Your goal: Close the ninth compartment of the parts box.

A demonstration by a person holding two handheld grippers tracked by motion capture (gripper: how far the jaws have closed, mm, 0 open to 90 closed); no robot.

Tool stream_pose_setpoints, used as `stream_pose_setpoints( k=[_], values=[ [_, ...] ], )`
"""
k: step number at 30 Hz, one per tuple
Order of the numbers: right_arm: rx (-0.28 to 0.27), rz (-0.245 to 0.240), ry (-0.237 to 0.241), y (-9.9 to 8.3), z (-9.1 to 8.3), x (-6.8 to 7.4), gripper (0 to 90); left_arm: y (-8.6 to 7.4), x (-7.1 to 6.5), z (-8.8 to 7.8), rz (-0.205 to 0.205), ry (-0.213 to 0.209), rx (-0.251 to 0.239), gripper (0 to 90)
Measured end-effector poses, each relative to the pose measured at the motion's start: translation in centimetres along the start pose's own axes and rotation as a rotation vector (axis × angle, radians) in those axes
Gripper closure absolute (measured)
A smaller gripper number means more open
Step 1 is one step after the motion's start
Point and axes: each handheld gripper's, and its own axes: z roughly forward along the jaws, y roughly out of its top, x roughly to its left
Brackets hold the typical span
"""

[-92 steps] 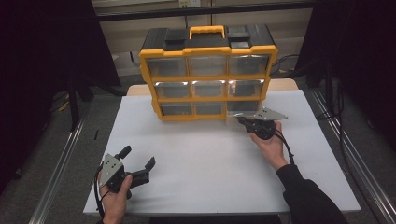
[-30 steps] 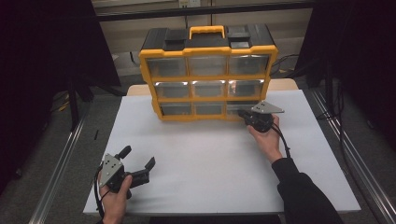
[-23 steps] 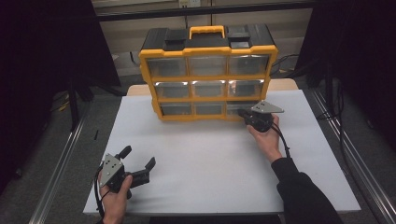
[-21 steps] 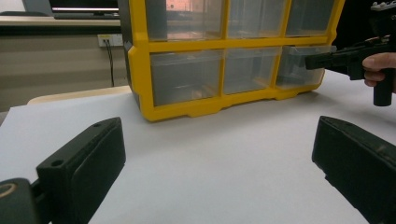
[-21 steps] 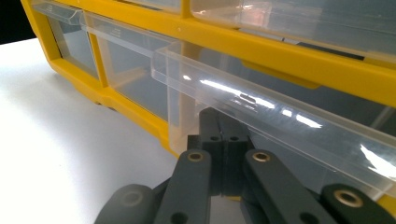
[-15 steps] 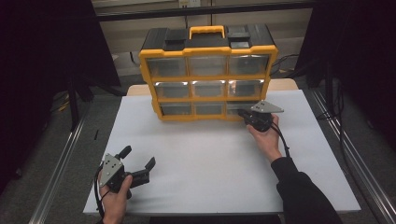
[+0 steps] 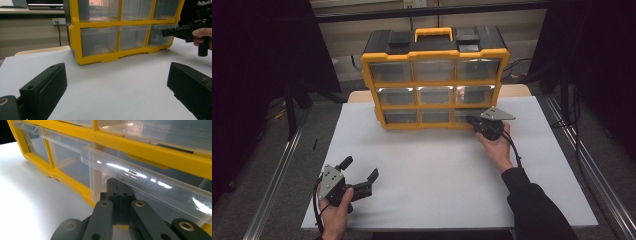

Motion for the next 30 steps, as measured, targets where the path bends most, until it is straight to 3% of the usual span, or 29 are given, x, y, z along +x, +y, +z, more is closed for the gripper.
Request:
stream_pose_setpoints(
  k=[30],
  values=[
    [-0.007, 0.017, -0.009, 0.15, 0.69, -0.17, 90.0, 0.0, 0.01, 0.0, 0.0, 0.0, 0.0, 2.8]
  ],
)
